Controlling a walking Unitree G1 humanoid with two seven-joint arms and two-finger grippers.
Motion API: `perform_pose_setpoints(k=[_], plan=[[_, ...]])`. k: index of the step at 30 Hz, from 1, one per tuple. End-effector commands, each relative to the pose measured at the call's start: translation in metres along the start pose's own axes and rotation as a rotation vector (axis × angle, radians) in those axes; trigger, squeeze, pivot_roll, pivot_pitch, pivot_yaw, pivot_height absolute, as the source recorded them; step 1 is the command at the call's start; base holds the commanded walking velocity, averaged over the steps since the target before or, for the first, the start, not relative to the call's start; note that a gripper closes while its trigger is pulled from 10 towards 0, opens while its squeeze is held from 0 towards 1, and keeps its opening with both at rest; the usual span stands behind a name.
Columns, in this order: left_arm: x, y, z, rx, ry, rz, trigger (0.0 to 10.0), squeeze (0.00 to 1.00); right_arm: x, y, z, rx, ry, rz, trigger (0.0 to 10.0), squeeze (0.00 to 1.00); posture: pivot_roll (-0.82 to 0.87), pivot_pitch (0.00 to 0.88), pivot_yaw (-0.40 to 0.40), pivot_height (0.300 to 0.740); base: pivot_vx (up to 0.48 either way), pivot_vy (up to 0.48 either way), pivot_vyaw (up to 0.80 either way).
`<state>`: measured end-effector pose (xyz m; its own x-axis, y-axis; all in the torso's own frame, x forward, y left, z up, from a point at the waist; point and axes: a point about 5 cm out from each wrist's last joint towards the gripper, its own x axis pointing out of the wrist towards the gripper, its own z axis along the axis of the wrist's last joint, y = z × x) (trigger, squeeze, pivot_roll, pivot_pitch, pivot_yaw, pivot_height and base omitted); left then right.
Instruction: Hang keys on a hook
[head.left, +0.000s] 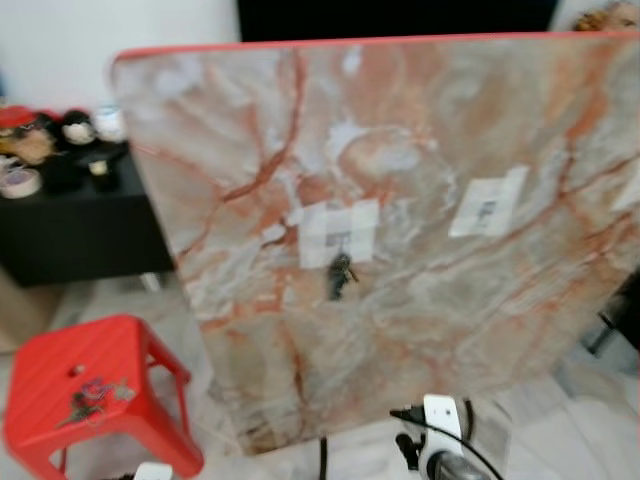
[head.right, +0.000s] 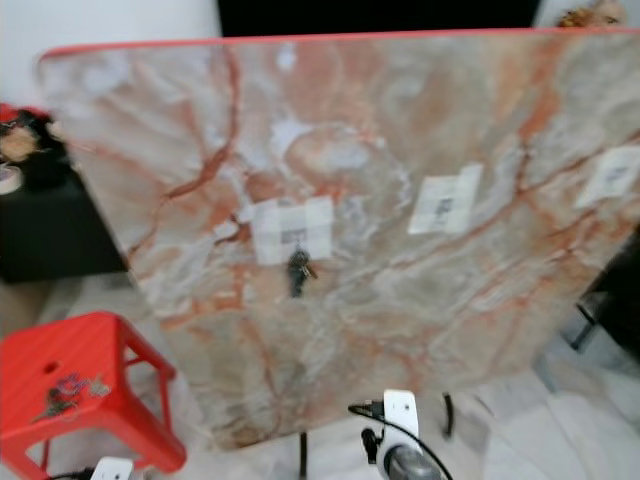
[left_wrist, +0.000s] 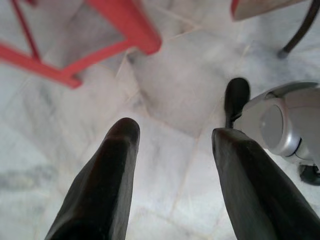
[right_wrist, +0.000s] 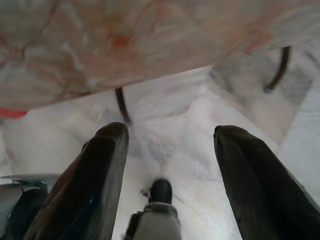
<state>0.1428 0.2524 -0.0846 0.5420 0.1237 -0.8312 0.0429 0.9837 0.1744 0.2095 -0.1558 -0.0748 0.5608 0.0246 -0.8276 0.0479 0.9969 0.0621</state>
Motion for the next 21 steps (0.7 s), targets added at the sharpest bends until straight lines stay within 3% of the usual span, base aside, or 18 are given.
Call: perform_pose_setpoints(k=[1,10,21], plan=[[-0.0012,-0.0026,-0.0069,0.000,0.019,-0.006,10.0,0.00,-0.0004,-0.0034,-0.0028,-0.001,0.012,-0.009,10.0,0.00,0.07,0.000,-0.040,0.740,0.000,0.000,0.80],[0.0002,-0.0051,-0.0036,0.034,0.020,-0.010,10.0,0.00,-0.0004,-0.0029,-0.0029,0.001,0.013,-0.005,10.0,0.00,0.07,0.000,-0.039,0.740,0.000,0.000,0.80],[0.0003,-0.0118,-0.0063,0.062,0.033,-0.036,10.0,0.00,-0.0005,-0.0013,-0.0059,0.043,0.021,0.000,10.0,0.00,0.06,0.000,-0.029,0.740,0.000,0.000,0.00]])
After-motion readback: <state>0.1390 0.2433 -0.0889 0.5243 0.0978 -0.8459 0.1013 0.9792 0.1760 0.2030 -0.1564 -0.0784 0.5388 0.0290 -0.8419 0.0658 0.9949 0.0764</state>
